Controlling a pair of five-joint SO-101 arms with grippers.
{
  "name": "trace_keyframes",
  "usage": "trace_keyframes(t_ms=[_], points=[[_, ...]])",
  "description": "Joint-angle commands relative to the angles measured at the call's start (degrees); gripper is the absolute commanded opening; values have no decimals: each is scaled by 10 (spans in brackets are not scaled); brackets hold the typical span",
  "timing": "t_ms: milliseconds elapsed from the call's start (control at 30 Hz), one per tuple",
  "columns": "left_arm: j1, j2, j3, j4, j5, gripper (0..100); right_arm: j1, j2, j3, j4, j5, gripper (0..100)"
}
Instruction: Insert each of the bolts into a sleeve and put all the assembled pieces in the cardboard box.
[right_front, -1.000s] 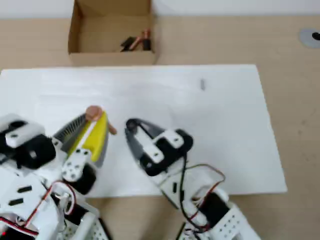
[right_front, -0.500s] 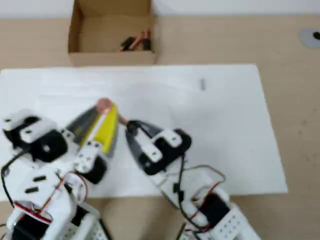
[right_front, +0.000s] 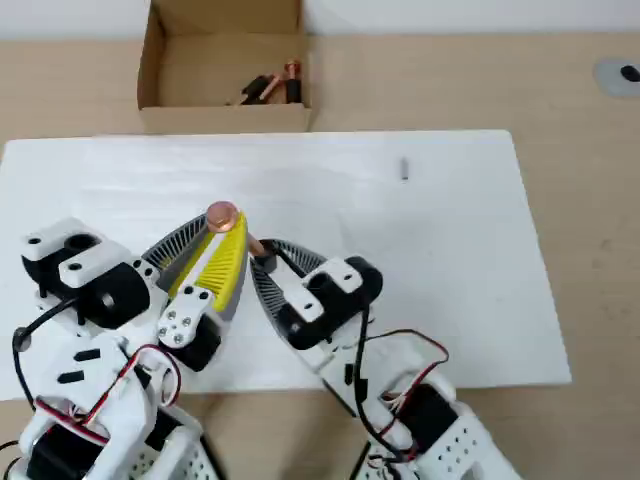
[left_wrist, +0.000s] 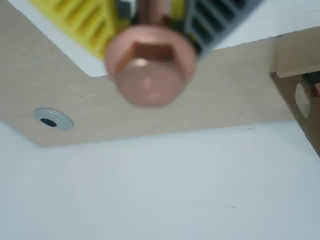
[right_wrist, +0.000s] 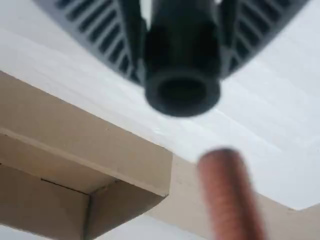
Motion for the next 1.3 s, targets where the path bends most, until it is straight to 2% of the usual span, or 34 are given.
trace_keyframes(t_ms=[0, 233, 467, 633, 900, 1267], points=[[18, -4, 11, -5, -3, 5, 8, -27, -19, 0, -4, 9], [24, -5, 31, -4, -6, 5, 10, -27, -18, 1, -4, 9], [-14, -5, 31, 6, -7, 5, 10, -27, -18, 1, -4, 9], [-14, -5, 33, 5, -7, 5, 10, -27, -18, 1, -4, 9], [-16, -5, 92, -65, -8, 5, 10, -27, -19, 1, -4, 9], [-13, -4, 78, -68, -8, 5, 9, -31, -31, 33, -5, 9]])
